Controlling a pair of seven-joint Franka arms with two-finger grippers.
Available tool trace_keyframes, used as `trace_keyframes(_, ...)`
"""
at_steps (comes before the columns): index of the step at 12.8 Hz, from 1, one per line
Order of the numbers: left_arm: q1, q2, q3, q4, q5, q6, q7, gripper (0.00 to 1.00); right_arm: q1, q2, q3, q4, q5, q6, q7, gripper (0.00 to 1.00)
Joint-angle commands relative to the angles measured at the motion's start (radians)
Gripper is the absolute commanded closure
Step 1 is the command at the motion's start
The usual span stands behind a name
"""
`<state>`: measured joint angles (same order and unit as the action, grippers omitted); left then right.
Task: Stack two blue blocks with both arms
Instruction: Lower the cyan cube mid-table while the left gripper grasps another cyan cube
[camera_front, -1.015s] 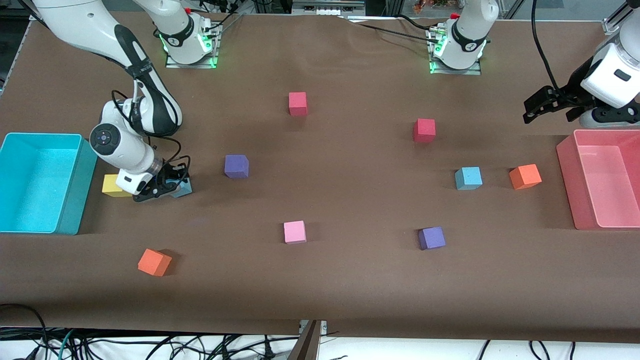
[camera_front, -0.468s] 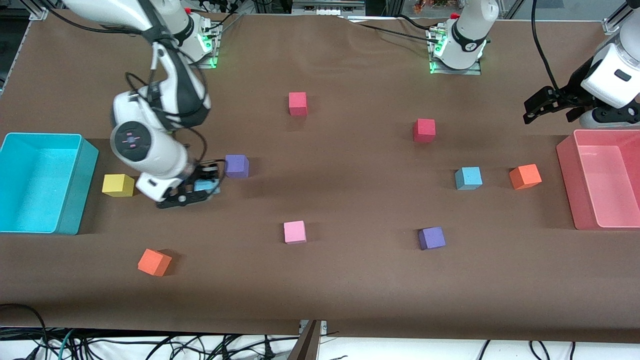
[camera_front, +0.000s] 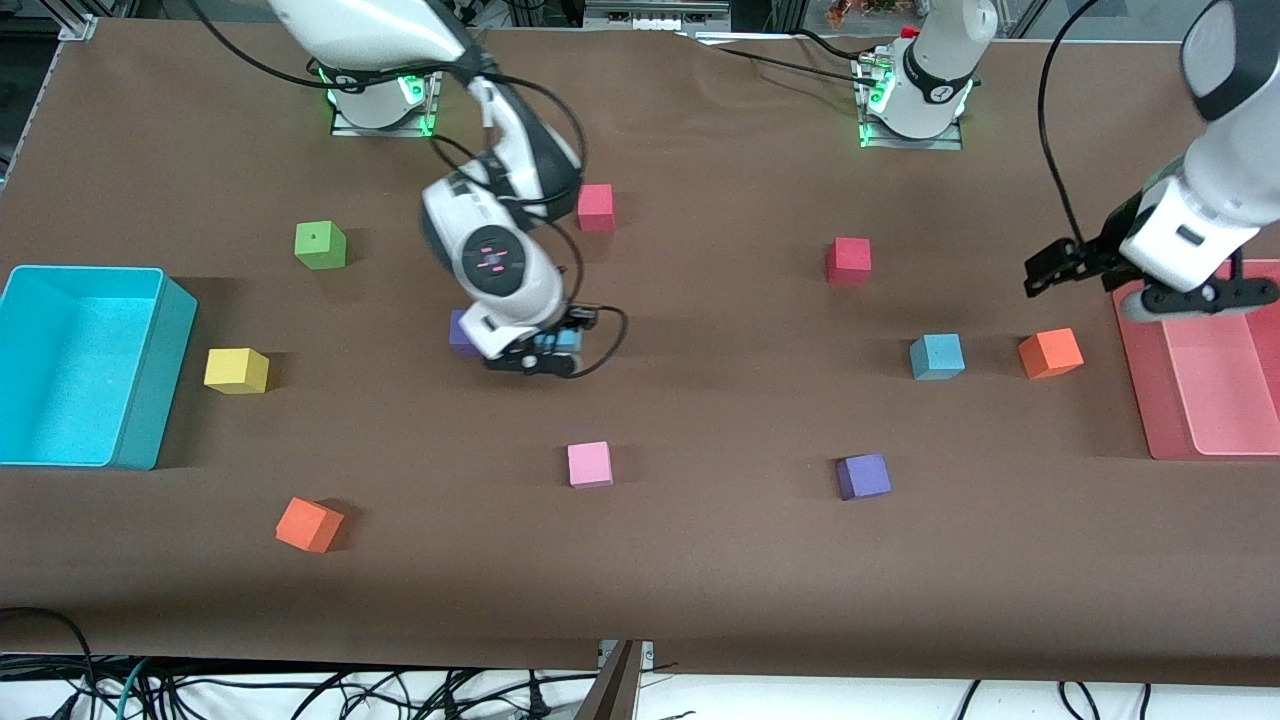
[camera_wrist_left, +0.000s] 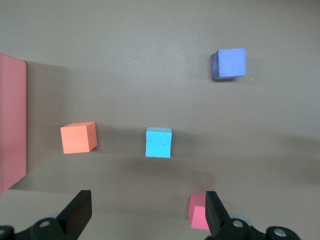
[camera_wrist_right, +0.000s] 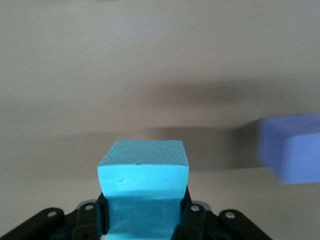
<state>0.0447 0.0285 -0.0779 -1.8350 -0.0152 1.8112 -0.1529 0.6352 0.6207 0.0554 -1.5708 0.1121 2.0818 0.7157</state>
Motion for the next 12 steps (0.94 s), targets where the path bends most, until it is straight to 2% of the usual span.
trace_keyframes(1,0.006,0.051,0.013,-0.015,0.027,0.019,0.012,0.0,0.041,0.106,-0.012,0.063,0.004,0.096,0.062,0.78)
trace_keyframes(2,0.007,0.056,0.015,-0.032,0.026,0.025,0.027,0.0,0.043,0.122,-0.012,0.063,0.004,0.128,0.064,0.57)
trace_keyframes(3,0.006,0.086,0.015,-0.044,0.026,0.052,0.024,0.01,0.043,0.126,-0.012,0.066,0.006,0.173,0.068,0.02)
trace_keyframes(6,0.006,0.105,0.015,-0.151,0.026,0.141,0.029,0.0,0.035,0.078,-0.017,0.071,0.003,0.189,0.051,0.01)
trace_keyframes(8,0.004,0.123,0.015,-0.211,0.026,0.254,0.03,0.0,0.032,0.018,-0.02,0.071,0.003,0.097,0.03,0.01)
trace_keyframes(9,0.004,0.128,0.015,-0.275,0.024,0.351,0.03,0.0,0.026,-0.017,-0.022,0.068,0.003,0.034,-0.001,0.01)
trace_keyframes(11,-0.003,0.131,0.015,-0.374,0.024,0.486,0.03,0.0,0.023,-0.096,-0.046,0.042,0.001,-0.136,-0.143,0.01)
trace_keyframes(12,-0.005,0.14,0.015,-0.394,0.024,0.525,0.03,0.0,0.021,-0.142,-0.052,0.003,0.004,-0.166,-0.229,0.01)
